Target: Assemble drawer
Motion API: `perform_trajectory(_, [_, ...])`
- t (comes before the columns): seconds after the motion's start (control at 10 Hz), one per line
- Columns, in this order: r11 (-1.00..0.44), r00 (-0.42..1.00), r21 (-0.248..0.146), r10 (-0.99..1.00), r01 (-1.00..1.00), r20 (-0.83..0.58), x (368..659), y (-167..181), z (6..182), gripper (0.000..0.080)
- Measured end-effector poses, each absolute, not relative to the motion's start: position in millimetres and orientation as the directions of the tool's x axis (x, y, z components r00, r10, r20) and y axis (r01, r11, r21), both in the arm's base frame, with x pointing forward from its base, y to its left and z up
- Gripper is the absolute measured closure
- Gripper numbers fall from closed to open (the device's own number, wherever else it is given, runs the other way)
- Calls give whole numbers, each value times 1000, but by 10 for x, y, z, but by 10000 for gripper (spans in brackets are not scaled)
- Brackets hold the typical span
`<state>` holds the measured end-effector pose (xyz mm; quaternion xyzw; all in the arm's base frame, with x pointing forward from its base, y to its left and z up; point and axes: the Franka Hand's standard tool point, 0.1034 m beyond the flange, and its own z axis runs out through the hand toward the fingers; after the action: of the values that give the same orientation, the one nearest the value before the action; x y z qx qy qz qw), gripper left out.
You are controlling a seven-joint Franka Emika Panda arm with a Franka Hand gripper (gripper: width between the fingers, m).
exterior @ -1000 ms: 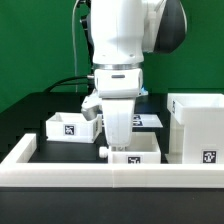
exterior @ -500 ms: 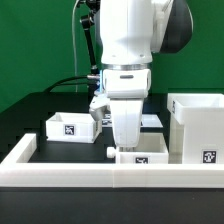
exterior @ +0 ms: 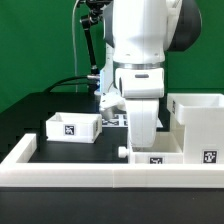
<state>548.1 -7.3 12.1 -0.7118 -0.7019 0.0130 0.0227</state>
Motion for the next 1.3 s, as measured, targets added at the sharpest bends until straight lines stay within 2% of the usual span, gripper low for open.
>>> perform_trajectory(0.6, [-46, 47, -51, 999, 998, 11, 5459, -33, 106, 758])
perform_trajectory(0.8, [-49, 49, -25, 999, 999, 14, 5478, -39, 101, 758])
perform_trajectory(1.3, [-16, 16, -17, 1000, 1000, 15, 5461, -50, 82, 758])
